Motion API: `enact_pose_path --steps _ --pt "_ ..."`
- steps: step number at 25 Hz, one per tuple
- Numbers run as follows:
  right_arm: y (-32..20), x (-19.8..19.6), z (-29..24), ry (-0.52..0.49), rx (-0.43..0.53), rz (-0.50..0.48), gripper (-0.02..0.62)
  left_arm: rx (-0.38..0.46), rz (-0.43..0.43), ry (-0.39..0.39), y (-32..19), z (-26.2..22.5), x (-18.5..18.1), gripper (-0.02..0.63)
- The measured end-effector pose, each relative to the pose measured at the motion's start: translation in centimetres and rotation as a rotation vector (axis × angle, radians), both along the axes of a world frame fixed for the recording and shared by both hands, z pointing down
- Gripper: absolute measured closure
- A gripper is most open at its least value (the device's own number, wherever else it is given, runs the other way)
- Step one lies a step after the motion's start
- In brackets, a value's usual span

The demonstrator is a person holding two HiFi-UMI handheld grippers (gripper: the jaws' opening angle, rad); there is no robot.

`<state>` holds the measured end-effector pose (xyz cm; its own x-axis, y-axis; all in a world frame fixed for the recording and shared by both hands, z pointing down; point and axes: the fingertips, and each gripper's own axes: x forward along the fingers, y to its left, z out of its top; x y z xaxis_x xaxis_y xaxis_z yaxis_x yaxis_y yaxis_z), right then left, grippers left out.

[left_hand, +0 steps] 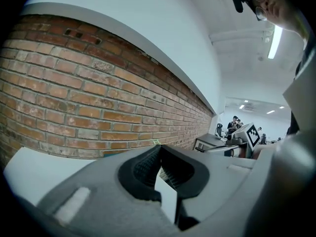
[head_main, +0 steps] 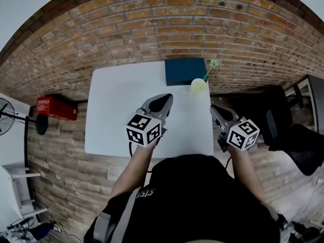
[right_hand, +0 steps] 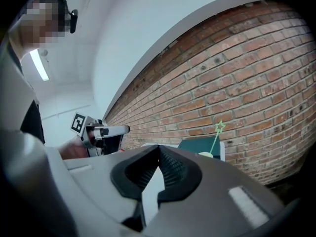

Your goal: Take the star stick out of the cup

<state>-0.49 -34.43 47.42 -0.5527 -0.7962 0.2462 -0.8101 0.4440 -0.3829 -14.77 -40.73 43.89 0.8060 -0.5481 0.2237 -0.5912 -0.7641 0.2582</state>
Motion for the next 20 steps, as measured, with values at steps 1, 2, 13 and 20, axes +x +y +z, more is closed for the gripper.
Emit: enact_pose_path --steps 1,2,13,20 --pt "-0.7 0.8 0.0 0.004 -0.001 0.009 0.595 0.003 0.008 0.003 -0.5 -0.2 0.7 0.598" --pt "-1.5 1.6 -0.1 0.007 -0.002 0.017 0.595 0.009 0.019 0.002 -0.9 -0.4 1.5 0.598" --pt "-8.2 6.9 2.1 0.007 -0.033 0.008 0.594 -0.052 0.033 -0.016 -5.8 1.4 7.8 0.598" --pt "-11.9 8.0 5.0 -0.017 -0.08 -0.02 0.523 -0.101 0.032 -0.055 -7.6 3.9 9.9 0.598"
